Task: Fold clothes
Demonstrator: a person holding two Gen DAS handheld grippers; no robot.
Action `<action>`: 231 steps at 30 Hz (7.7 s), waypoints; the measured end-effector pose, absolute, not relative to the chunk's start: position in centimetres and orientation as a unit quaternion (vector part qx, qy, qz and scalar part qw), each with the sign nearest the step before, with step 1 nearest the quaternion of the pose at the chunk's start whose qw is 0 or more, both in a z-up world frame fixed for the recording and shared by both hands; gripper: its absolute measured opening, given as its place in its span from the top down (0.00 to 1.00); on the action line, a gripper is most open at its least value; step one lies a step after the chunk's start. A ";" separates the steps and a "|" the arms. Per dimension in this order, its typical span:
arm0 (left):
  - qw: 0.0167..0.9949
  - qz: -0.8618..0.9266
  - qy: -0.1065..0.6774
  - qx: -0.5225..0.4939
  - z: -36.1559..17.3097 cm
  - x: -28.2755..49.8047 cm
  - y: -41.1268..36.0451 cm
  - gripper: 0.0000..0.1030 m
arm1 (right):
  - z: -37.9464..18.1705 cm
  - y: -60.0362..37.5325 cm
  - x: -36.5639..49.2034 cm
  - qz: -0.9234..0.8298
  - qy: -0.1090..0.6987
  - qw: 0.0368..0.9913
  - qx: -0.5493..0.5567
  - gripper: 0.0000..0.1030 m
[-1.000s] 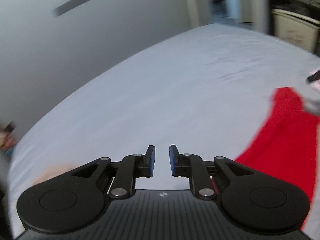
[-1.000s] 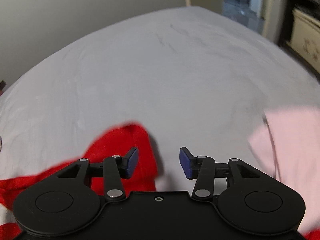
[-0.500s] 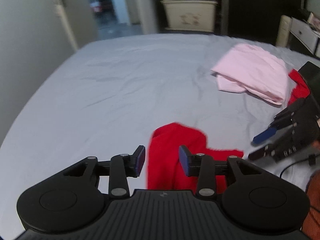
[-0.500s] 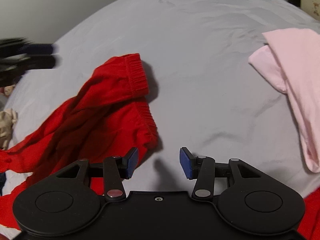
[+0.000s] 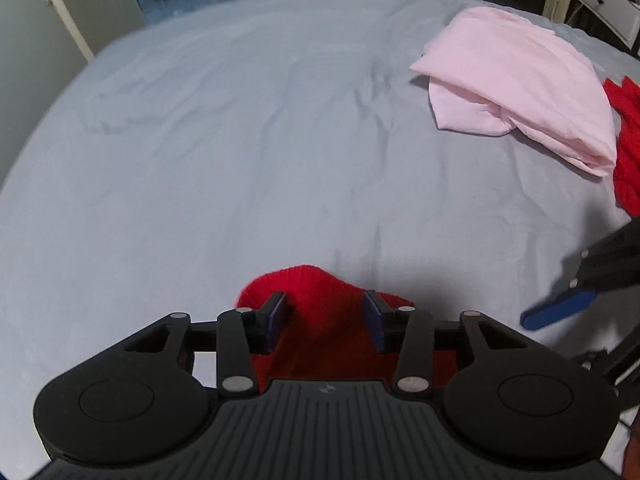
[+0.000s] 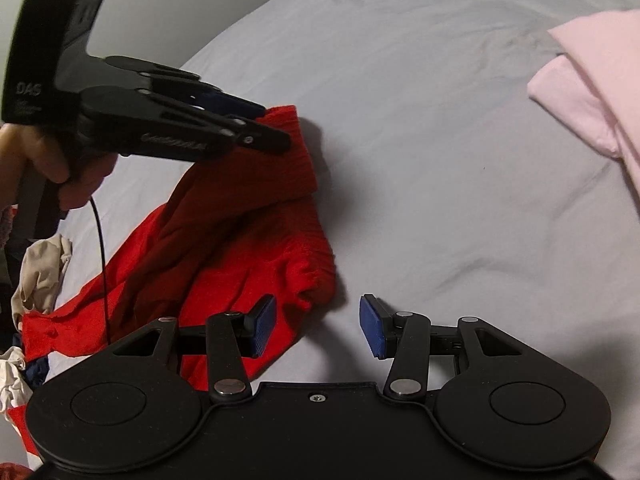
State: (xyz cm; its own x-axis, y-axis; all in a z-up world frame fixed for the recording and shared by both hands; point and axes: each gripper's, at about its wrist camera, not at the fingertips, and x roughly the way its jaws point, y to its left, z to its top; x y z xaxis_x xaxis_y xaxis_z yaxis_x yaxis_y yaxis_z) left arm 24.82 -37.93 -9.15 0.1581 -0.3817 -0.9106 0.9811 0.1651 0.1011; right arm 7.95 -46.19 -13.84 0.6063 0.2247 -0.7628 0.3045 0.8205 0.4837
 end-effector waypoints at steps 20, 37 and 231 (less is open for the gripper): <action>0.725 -0.451 0.357 0.380 0.0 27.9 -29.0 0.94 | -15.0 -45.6 9.5 0.009 0.454 0.815 0.361 0.56; 0.741 -0.391 0.437 0.327 -2.3 26.6 -16.3 0.94 | -13.0 -46.7 13.2 0.015 0.397 0.836 0.377 1.00; 0.702 -0.478 0.290 0.442 -7.4 27.3 -37.1 0.53 | -7.6 -52.0 8.1 0.004 0.475 0.873 0.113 0.70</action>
